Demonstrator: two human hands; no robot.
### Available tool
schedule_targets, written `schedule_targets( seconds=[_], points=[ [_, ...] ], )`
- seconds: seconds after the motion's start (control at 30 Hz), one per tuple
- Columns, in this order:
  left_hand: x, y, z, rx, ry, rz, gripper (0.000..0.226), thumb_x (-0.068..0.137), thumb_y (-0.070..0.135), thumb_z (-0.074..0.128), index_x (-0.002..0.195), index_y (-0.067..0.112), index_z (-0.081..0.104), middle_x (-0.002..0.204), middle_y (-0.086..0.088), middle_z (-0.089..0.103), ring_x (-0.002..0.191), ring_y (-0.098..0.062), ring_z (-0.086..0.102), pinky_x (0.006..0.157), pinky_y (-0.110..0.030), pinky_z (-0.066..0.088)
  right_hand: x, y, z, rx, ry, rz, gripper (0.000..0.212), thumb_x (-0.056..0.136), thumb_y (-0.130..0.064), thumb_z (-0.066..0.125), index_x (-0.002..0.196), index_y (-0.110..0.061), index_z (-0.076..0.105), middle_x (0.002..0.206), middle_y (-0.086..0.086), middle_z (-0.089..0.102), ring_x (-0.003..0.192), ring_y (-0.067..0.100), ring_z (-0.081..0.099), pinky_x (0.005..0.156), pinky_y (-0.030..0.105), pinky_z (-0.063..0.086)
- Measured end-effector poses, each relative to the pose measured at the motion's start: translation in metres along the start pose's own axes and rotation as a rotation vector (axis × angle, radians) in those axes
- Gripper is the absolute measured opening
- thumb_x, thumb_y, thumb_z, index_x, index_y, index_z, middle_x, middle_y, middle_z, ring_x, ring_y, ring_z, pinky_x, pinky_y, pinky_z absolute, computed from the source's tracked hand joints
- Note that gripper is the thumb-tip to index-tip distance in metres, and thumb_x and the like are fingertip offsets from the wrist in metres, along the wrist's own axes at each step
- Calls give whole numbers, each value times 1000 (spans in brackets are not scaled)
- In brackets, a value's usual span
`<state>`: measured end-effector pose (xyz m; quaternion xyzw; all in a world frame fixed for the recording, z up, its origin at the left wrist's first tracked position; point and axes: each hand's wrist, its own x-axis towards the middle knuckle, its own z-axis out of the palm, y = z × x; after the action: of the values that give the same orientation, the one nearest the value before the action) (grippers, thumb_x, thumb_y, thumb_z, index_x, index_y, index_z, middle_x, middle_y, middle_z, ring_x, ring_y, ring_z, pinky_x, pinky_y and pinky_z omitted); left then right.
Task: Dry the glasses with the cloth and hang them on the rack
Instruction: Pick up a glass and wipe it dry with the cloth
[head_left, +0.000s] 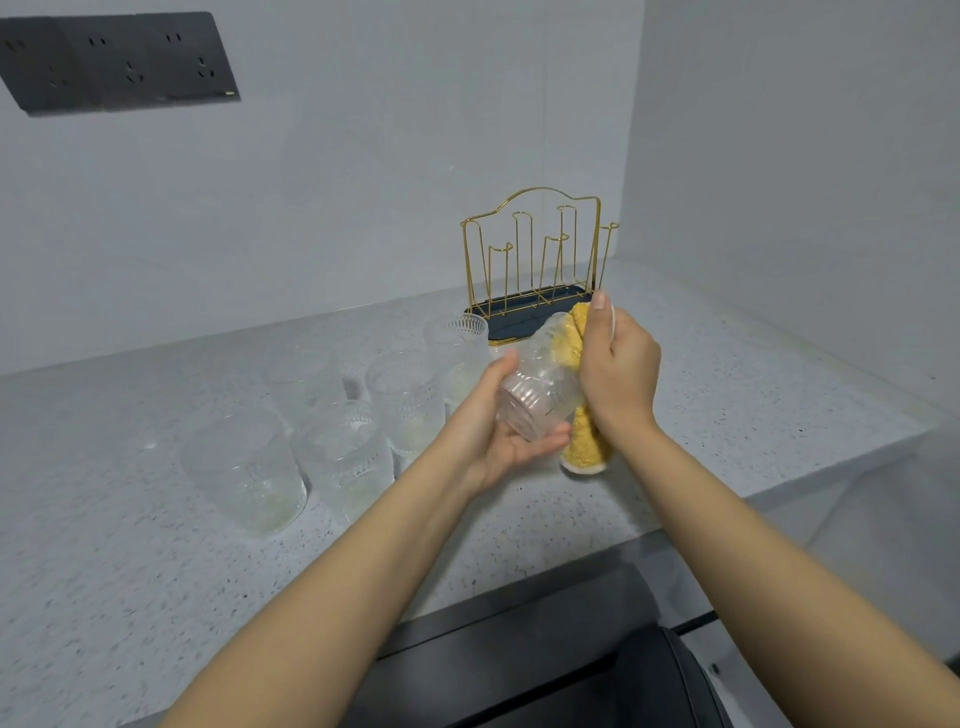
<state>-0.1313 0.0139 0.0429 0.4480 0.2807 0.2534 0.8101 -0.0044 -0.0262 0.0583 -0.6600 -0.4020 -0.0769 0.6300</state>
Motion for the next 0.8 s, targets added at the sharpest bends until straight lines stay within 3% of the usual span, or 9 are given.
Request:
schedule_targets(
  seconds=[0.07, 0.13, 0.23, 0.33, 0.43, 0.5, 0.57, 0.7, 0.8],
  points=[
    [-1, 1, 1, -67, -60, -124, 49, 95, 52, 48, 112, 7, 60, 83, -19, 74, 69, -28, 73, 60, -39, 62, 1, 0, -1, -6, 0, -9, 47, 99, -31, 36, 53, -24, 29, 48, -9, 29, 45, 4, 28, 44, 20, 19],
    [0, -2, 4, -6, -51, -62, 52, 93, 54, 49, 120, 10, 57, 95, -17, 73, 78, -28, 72, 70, -40, 63, 2, 0, -1, -10, 26, 22, 48, 100, -30, 35, 53, -23, 28, 48, -8, 28, 45, 5, 27, 44, 23, 18],
    [1, -12, 7, 306, 76, 276, 64, 81, 49, 71, 131, 25, 40, 127, -6, 59, 106, -20, 66, 87, -39, 59, 7, -3, 1, -80, 46, 79, 49, 100, -33, 33, 52, -22, 26, 48, -7, 28, 44, 7, 27, 45, 26, 17],
    [5, -21, 5, 502, 175, 542, 57, 79, 29, 79, 121, 30, 40, 121, 1, 54, 96, -5, 66, 69, -30, 61, 9, -3, 2, -112, 29, 107, 49, 99, -35, 32, 53, -22, 27, 48, -6, 30, 45, 7, 29, 45, 27, 19],
    [2, -5, 6, 106, 66, 175, 33, 86, 42, 68, 110, 20, 59, 104, -9, 68, 74, -11, 73, 56, -31, 60, 4, 2, -1, -10, 6, 40, 47, 99, -34, 34, 54, -23, 29, 49, -8, 30, 44, 5, 30, 44, 19, 21],
    [-2, 2, 6, -171, -49, -140, 49, 92, 53, 52, 107, 7, 63, 88, -19, 72, 67, -25, 72, 58, -36, 62, 2, 1, -3, 43, 9, -33, 45, 99, -32, 36, 55, -26, 31, 49, -10, 31, 44, 3, 34, 43, 17, 24],
    [-1, 1, 6, -126, -67, -158, 62, 94, 60, 41, 111, 4, 61, 88, -22, 71, 69, -28, 72, 64, -39, 61, 4, -3, -3, 55, 30, -47, 44, 98, -31, 38, 54, -28, 31, 48, -12, 31, 44, 0, 37, 42, 16, 25],
    [1, -11, 11, 268, 74, 241, 72, 80, 55, 69, 137, 25, 35, 137, -11, 52, 104, -16, 67, 92, -42, 56, 15, -5, -2, -29, 98, 89, 48, 99, -34, 35, 52, -25, 27, 48, -10, 30, 44, 5, 30, 44, 24, 20],
    [4, -18, 9, 584, 167, 599, 76, 74, 25, 83, 130, 35, 33, 138, -5, 45, 120, -25, 57, 100, -45, 50, 21, -6, -1, -45, 105, 169, 49, 99, -35, 33, 52, -23, 28, 48, -8, 31, 45, 8, 30, 46, 28, 19]
  ],
)
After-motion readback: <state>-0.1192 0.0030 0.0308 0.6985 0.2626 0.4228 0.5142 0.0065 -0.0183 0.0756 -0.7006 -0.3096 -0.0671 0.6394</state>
